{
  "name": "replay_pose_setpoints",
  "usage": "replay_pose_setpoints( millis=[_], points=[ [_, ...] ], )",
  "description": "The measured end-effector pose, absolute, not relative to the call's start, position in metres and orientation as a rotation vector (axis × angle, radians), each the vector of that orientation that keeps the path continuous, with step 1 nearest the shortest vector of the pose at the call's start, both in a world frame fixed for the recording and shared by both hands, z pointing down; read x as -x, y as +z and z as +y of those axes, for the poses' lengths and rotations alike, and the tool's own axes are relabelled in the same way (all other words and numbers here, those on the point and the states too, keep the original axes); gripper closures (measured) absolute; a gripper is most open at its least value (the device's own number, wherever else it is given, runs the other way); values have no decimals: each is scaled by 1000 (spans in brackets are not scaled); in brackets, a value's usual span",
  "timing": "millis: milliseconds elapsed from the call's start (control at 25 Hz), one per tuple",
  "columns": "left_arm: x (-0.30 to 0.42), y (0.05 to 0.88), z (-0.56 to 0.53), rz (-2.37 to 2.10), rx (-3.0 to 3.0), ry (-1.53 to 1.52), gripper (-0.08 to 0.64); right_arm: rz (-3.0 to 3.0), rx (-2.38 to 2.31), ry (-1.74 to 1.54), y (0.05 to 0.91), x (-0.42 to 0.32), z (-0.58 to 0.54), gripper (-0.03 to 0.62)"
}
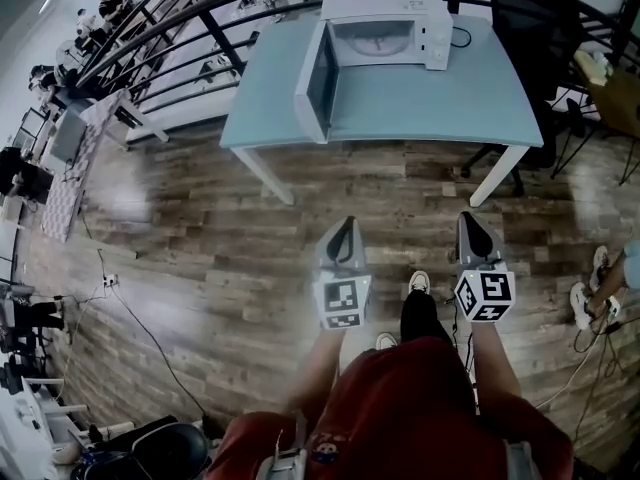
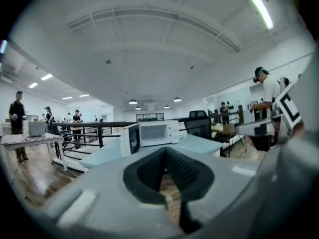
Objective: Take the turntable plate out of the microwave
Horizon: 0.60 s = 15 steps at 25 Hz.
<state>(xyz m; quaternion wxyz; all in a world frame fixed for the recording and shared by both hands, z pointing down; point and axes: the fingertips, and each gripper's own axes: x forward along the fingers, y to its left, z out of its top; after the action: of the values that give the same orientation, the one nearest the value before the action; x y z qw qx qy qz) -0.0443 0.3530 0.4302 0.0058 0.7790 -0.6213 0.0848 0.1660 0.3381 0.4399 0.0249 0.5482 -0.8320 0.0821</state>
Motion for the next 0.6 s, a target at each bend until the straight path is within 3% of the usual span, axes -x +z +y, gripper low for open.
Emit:
replay_pose_setpoints(
  millis=[600],
  points=[
    [-29, 425, 178, -1879, -2440, 264, 560, -2530, -1757, 309, 435, -243, 172, 592]
  ],
)
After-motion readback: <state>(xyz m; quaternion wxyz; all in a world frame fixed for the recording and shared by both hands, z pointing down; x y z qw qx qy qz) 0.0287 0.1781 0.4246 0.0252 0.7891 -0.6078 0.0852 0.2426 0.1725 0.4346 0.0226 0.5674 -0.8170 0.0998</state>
